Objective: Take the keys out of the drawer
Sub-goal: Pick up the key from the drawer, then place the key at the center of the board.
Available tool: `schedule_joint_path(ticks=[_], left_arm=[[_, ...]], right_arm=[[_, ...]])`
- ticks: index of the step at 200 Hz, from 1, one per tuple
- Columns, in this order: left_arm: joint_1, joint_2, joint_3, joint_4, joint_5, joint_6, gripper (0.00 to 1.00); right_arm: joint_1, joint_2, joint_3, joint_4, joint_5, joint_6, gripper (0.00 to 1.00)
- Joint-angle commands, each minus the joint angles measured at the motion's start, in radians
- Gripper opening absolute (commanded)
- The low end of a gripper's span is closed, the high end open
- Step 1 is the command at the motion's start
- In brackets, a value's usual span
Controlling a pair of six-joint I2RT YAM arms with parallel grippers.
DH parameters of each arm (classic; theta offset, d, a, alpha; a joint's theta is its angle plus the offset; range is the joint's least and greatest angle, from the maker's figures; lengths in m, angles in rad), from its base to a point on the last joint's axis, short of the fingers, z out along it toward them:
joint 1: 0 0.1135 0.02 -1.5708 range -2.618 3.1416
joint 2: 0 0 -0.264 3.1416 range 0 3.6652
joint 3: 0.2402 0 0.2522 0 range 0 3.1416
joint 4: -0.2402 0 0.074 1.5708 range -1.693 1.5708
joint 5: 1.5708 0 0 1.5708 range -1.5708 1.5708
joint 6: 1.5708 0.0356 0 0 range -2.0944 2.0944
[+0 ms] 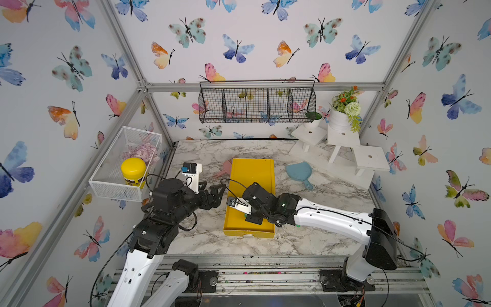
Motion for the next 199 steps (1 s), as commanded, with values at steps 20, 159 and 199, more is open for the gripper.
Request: schedule_joint_path(ticks=[20, 159, 199], left_arm=[[0.003, 0.012, 0.029, 0.037, 0.014, 0.029, 0.87], [0.003, 0.048, 0.117, 0.056, 0.061, 0.202, 0.87], [0.003, 0.058, 0.151, 0.063, 0.101, 0.280, 0.87]], right_arm=[[-0.007, -0.049, 0.039, 0.014, 0.020, 0.006, 0.03], [-0.007, -0.123, 0.191, -0.014, 0.016, 0.027, 0.02], [-0.041, -0.157, 0.245, -0.058, 0.035, 0.032, 0.02]])
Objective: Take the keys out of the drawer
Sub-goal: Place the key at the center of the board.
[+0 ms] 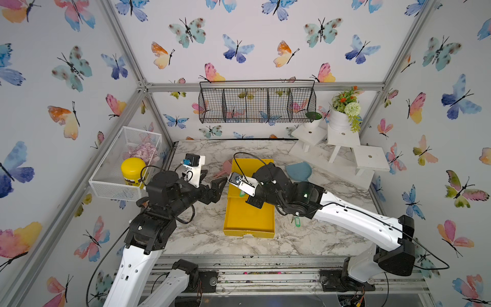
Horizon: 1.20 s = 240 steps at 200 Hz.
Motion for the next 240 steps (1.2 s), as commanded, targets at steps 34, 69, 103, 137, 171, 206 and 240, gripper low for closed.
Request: schedule_joint_path(ticks=[34, 69, 103, 137, 171, 206, 240], left_arm=[[0.003, 0.014, 0.021, 0.059, 0.093, 0.086, 0.87], [0.003, 0.059, 0.043, 0.082, 0.253, 0.098, 0.86], [-0.061, 0.077, 0.048, 0.082, 0.331, 0.130, 0.84], [-0.278, 0.103, 0.050, 0.067, 0.206, 0.213, 0.85], [-0.520, 0.201, 0.088, 0.003, 0.033, 0.312, 0.85], [-0.659, 0.290, 0.087, -0.005, -0.023, 0.374, 0.86], [-0.706, 0.350, 0.103, -0.001, 0.000, 0.385, 0.86]], right_arm=[[-0.023, -0.087, 0.042, -0.061, 0.035, 0.045, 0.02], [-0.045, -0.147, 0.041, -0.111, 0.094, 0.126, 0.02], [-0.111, -0.217, -0.017, -0.214, 0.126, 0.251, 0.02], [-0.243, -0.334, -0.184, -0.252, 0.090, 0.385, 0.02], [-0.377, -0.414, -0.373, -0.247, 0.054, 0.479, 0.02], [-0.487, -0.472, -0.617, -0.170, 0.019, 0.633, 0.02], [-0.557, -0.481, -0.811, -0.022, -0.029, 0.768, 0.02]])
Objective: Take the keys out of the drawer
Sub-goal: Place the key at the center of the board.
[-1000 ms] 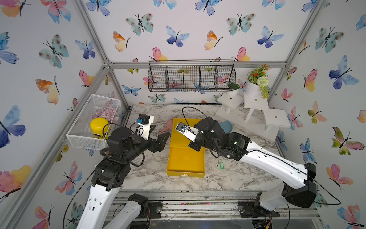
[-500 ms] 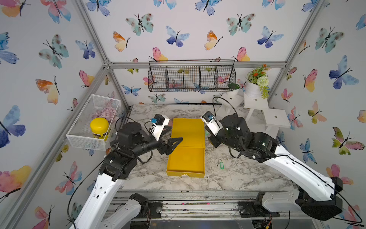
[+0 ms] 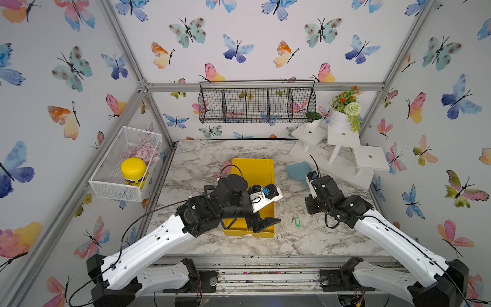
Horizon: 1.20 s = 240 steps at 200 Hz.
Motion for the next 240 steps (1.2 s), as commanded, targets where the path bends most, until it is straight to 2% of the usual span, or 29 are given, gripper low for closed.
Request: schedule_joint_path(ticks=[1, 43, 92, 146, 173, 197, 240], left_arm=[[-0.026, 0.025, 0.027, -0.014, -0.017, 0.043, 0.86], [-0.040, 0.043, 0.030, -0.008, -0.015, 0.051, 0.86], [-0.044, 0.045, 0.033, -0.009, -0.051, 0.057, 0.86], [-0.045, 0.016, 0.036, -0.033, -0.125, 0.025, 0.87], [-0.045, -0.032, 0.035, -0.108, -0.198, 0.006, 0.87], [-0.045, -0.114, 0.014, -0.212, -0.191, 0.006, 0.82], [-0.045, -0.238, -0.015, -0.373, -0.163, -0.004, 0.71]], right_arm=[[-0.036, -0.013, -0.091, 0.131, -0.053, 0.149, 0.02], [-0.082, 0.037, -0.208, 0.243, -0.084, 0.237, 0.03], [-0.108, 0.111, -0.241, 0.322, -0.114, 0.213, 0.06], [-0.136, 0.130, -0.202, 0.296, -0.153, 0.166, 0.21], [-0.139, 0.138, -0.107, 0.239, -0.157, 0.129, 0.35], [-0.139, 0.156, 0.035, 0.193, -0.166, 0.090, 0.38], [-0.139, 0.291, 0.468, 0.075, -0.294, -0.080, 0.42]])
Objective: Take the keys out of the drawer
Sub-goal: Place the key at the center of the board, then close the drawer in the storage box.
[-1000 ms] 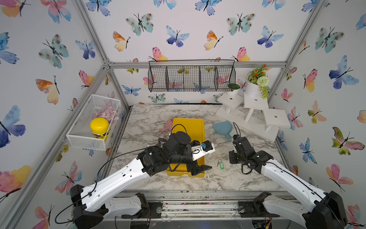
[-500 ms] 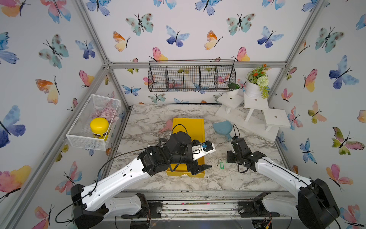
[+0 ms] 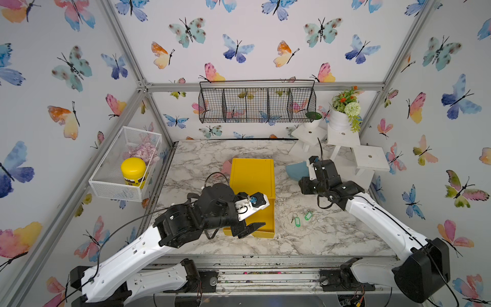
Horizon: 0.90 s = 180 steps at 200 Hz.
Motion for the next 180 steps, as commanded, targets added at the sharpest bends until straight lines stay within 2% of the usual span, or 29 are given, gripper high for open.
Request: schedule_joint_path(ticks=[1, 30, 55, 78, 98, 129, 180], left_arm=[[-0.003, -0.053, -0.023, -0.145, 0.004, -0.014, 0.70], [-0.003, -0.132, -0.062, -0.170, 0.054, -0.023, 0.61], [-0.003, -0.184, -0.097, -0.172, 0.074, -0.003, 0.51], [-0.003, -0.214, -0.137, -0.192, 0.123, 0.045, 0.47], [-0.003, -0.232, -0.173, -0.201, 0.130, 0.092, 0.35], [-0.003, -0.236, -0.222, -0.213, 0.151, 0.199, 0.12], [-0.003, -0.180, -0.280, -0.188, 0.134, 0.296, 0.12]], right_arm=[[-0.005, 0.067, 0.210, -0.091, -0.095, -0.130, 0.42], [-0.003, 0.183, 0.459, -0.176, -0.188, -0.191, 0.44], [0.001, 0.270, 0.619, -0.228, -0.274, -0.175, 0.44], [0.018, 0.344, 0.700, -0.315, -0.257, -0.130, 0.47], [0.032, 0.395, 0.742, -0.383, -0.224, -0.074, 0.47], [0.040, 0.435, 0.738, -0.393, -0.255, 0.009, 0.48], [0.041, 0.427, 0.632, -0.295, -0.326, 0.111, 0.49]])
